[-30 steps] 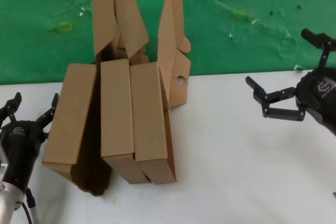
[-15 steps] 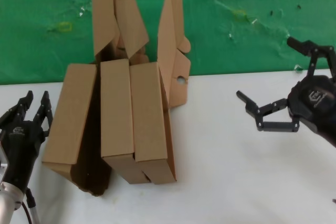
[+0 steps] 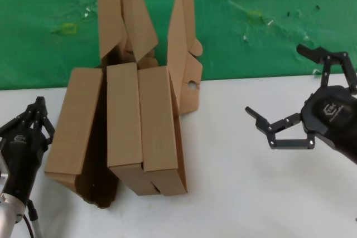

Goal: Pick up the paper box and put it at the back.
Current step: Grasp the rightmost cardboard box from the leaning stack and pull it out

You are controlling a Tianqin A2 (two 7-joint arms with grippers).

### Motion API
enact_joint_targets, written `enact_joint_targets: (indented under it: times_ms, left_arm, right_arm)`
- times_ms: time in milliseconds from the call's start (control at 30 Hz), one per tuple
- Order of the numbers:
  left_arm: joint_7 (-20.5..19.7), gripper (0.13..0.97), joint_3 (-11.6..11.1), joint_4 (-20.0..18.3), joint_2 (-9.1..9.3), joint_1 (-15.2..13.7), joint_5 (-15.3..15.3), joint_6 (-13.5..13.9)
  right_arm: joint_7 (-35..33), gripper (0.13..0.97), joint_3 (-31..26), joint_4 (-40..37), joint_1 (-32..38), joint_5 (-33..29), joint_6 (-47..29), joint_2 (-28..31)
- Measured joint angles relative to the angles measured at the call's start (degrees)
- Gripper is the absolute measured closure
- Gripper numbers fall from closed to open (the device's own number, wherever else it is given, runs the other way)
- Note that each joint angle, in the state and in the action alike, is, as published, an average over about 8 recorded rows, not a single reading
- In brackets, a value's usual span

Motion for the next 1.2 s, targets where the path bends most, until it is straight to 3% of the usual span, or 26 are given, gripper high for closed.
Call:
enact_joint_targets:
  times_ms: [367, 1200]
  left_arm:
    - [0.0, 0.951, 0.0, 0.0, 0.0, 0.0, 0.0, 0.0]
    - [-0.03, 0.954, 0.0, 0.0, 0.0, 0.0, 0.02, 0.0]
  right_arm:
    - [1.23, 0.167, 0.26, 2.16, -1.75, -1.8, 2.22, 1.08]
    - [2.25, 0.129, -3.32, 5.72, -5.35, -4.65, 0.62, 6.1]
